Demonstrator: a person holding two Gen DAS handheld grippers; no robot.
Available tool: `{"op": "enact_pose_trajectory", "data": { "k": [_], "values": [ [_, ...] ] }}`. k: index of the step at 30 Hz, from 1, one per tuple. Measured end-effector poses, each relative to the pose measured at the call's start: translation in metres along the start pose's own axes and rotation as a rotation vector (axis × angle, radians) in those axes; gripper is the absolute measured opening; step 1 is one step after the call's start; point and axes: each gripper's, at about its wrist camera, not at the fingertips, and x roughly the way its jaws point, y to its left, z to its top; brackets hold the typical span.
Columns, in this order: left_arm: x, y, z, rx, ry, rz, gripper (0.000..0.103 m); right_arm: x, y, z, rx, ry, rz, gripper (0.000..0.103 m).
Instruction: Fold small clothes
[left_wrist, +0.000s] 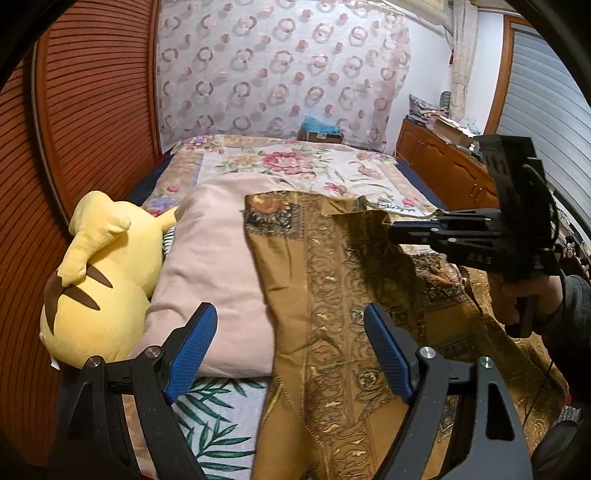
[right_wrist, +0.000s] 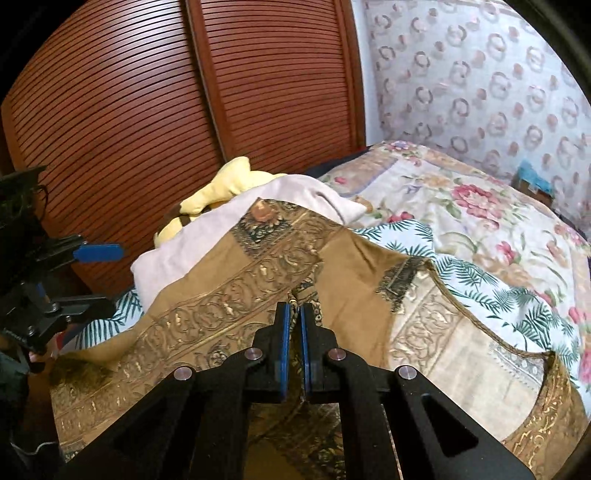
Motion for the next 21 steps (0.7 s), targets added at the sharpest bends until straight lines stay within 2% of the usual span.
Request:
{"op": "enact_pose_trajectory", "data": {
  "k": [6, 11, 13, 14, 21],
  "values": [
    [0.000, -0.006, 0.004, 0.012, -0.008, -0.012, 0.082, -0.019, 0.000, 0.004, 0.027, -0.019, -0.028, 0.006],
    [-0.003, -0.016, 0.008, 0.023, -0.019, -0.027, 0.082, -0.037, -0.005, 0.001, 0.061, -0.030, -0.078, 0.027],
    [-0.002, -0.020, 0.009, 0.029, -0.021, -0.035, 0.082, -0.048, -0.006, -0.004, 0.071, -0.036, -0.104, 0.048],
    [-0.002, -0.023, 0.009, 0.036, -0.021, -0.042, 0.082, -0.054, -0.006, -0.007, 0.075, -0.038, -0.116, 0.051],
    [0.002, -0.045, 0.005, 0.065, -0.014, -0.087, 0.082, -0.120, -0.017, -0.051, 0.142, -0.048, -0.234, 0.053]
  ]
}}
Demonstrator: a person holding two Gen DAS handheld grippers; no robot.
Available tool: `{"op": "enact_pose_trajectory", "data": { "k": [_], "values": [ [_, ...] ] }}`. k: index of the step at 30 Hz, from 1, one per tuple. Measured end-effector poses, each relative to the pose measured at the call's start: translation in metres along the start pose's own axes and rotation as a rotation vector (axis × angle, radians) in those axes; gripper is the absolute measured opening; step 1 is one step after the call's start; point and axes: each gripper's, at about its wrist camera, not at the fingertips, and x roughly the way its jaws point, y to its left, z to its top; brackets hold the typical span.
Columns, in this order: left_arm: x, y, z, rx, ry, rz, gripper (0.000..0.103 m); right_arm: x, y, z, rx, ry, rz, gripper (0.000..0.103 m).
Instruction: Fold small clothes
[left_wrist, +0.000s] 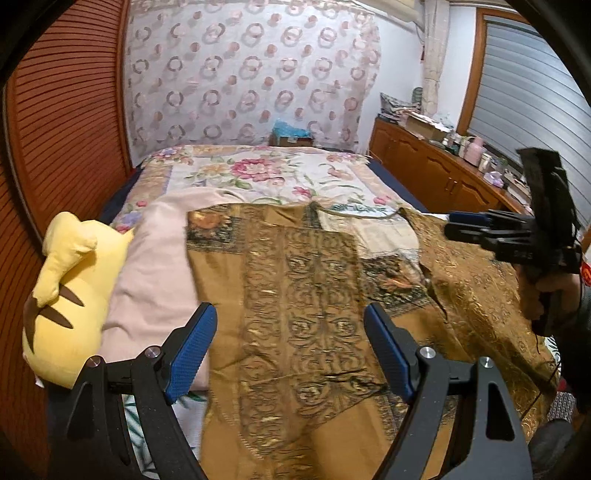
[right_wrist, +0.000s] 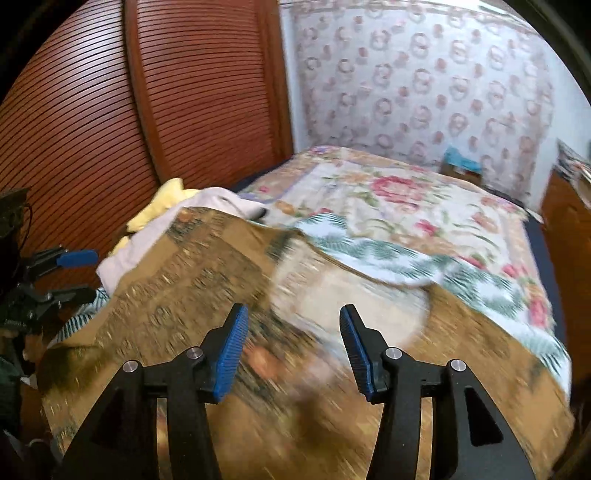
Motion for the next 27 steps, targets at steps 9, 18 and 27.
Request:
{"op": "enact_pose_trajectory", "data": {
  "k": [9, 18, 27],
  "values": [
    [0.023, -0.043, -0.008, 0.068, 0.048, -0.069, 0.082, -0.096, -0.057, -0.074, 0.180, -0.004, -0.199, 0.053],
    [0.052, -0.084, -0.015, 0.158, 0.125, -0.117, 0.082, -0.152, -0.094, -0.144, 0.311, 0.025, -0.360, 0.053],
    [0.077, -0.105, -0.020, 0.222, 0.200, -0.109, 0.082, -0.139, -0.122, -0.162, 0.418, 0.097, -0.404, 0.053]
  ]
}}
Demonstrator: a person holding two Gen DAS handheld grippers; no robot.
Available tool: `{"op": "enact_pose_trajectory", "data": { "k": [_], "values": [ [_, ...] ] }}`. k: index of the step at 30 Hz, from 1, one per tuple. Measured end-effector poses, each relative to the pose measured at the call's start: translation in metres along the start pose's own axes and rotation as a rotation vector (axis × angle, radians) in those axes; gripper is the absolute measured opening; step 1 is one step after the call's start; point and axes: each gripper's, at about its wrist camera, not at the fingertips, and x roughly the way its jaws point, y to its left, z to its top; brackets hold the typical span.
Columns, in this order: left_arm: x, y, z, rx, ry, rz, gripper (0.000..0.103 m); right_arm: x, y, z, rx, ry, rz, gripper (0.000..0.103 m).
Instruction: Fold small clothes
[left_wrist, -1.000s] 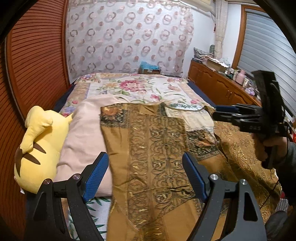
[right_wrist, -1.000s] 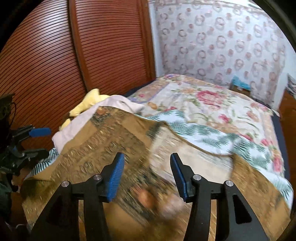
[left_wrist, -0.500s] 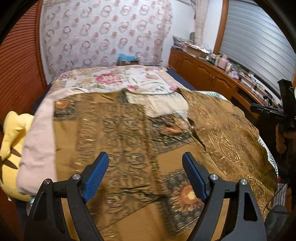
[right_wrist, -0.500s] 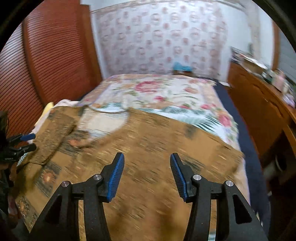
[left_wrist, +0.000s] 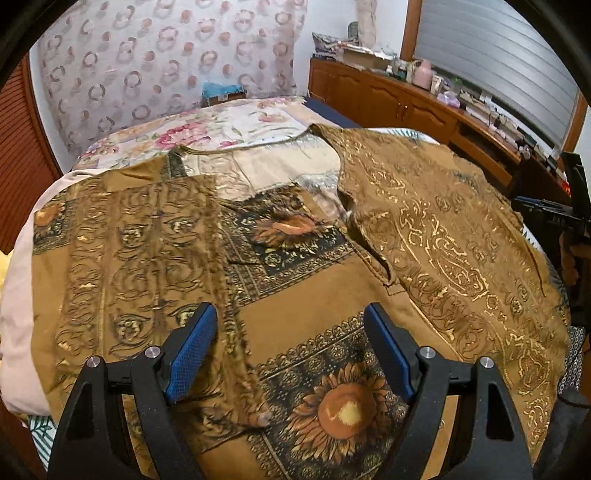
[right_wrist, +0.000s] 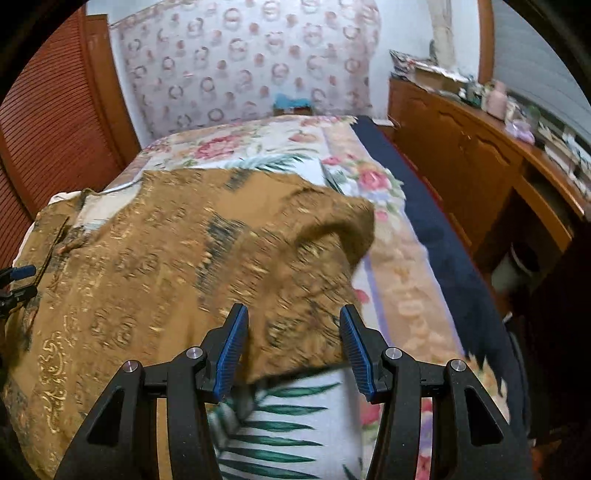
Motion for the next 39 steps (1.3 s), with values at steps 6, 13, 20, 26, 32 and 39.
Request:
{"op": "enact_pose_trajectory", "data": {
  "k": [6, 13, 20, 26, 32, 39],
  "values": [
    [0.011, -0.008, 0.003, 0.017, 0.026, 0.017, 0.082, 0.006, -0.016, 0.005, 0.038, 0.038, 0.003, 0.053],
    [0.016, -0.015, 0.003, 0.042, 0.018, 0.030, 0.094, 0.010, -0.022, 0.010, 0.075, 0.044, 0.034, 0.053],
    [0.020, -0.024, 0.002, 0.067, 0.028, 0.040, 0.102, 0.014, -0.025, 0.004, 0.082, 0.050, 0.065, 0.053],
    [0.020, -0.023, 0.003, 0.066, 0.028, 0.040, 0.103, 0.013, -0.030, 0.000, 0.095, 0.043, 0.100, 0.043],
    [0.021, -0.023, 0.003, 0.066, 0.028, 0.040, 0.103, 0.006, -0.015, 0.003, -0.006, -0.004, -0.005, 0.011],
    [0.021, -0.023, 0.003, 0.066, 0.029, 0.040, 0.103, -0.015, 0.005, 0.019, -0.026, -0.128, 0.081, 0.008]
  ]
}}
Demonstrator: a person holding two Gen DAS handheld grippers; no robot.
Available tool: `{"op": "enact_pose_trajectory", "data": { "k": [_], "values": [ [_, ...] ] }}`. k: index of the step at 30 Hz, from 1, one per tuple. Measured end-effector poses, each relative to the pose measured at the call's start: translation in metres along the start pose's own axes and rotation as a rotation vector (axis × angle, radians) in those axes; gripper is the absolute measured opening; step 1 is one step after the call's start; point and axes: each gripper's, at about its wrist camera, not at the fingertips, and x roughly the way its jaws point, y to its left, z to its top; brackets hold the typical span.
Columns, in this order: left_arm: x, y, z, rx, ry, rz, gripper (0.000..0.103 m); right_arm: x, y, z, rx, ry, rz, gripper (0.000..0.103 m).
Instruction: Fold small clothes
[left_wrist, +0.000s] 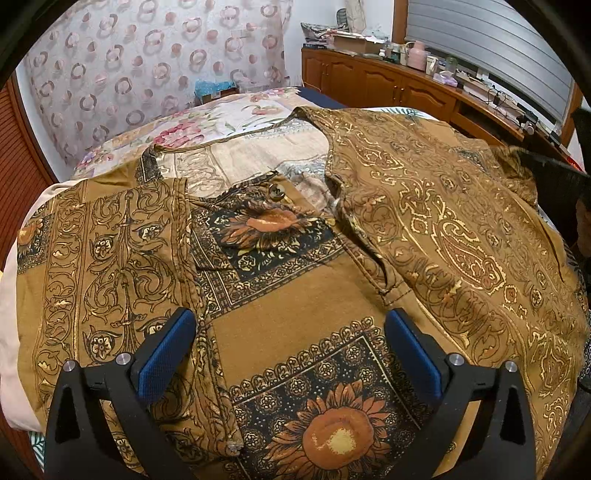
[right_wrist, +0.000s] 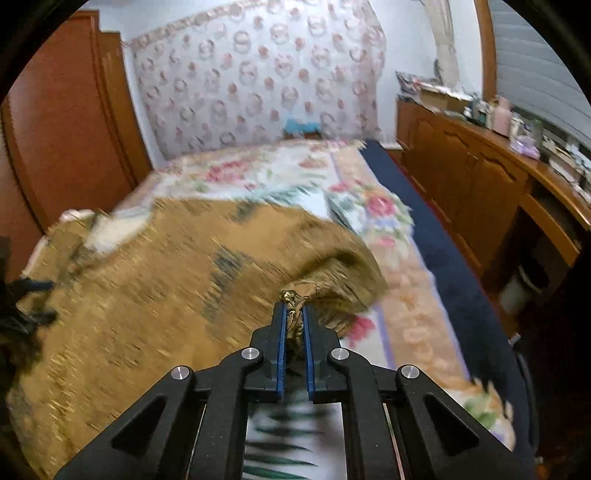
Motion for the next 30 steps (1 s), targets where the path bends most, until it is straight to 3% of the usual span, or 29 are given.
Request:
{"op": "enact_pose_trajectory", "data": {
  "k": [4, 8, 14, 18, 23, 27, 30],
  "values": [
    [0.000, 0.000, 0.000, -0.001, 0.000, 0.000, 0.103, -0.005, 0.032, 0.005, -0.044, -0.031, 0.092, 0.008],
    [-0.002, 0.002, 0.001, -0.012, -0.010, 0.001, 0.103, 0.008, 0.066, -0.005, -0.103, 0.027, 0.188, 0.008],
    [-0.025, 0.011, 0.008, -0.076, -0.089, -0.023, 0.103, 0.031, 0.081, -0.031, -0.145, 0.134, 0.203, 0.008],
    [-0.038, 0.010, 0.013, -0.072, -0.131, -0.009, 0.103, 0.031, 0.076, -0.035, -0.128, 0.136, 0.213, 0.008],
    [-0.051, 0.008, 0.019, -0.086, -0.185, -0.019, 0.103, 0.026, 0.083, -0.016, -0.128, 0.136, 0.184, 0.023],
    [-0.055, 0.008, 0.020, -0.092, -0.201, -0.023, 0.103, 0.013, 0.083, -0.006, -0.123, 0.086, 0.166, 0.052],
    [-0.056, 0.010, 0.019, -0.098, -0.204, -0.022, 0.103, 0.012, 0.073, 0.001, -0.113, 0.061, 0.138, 0.054]
  ]
}}
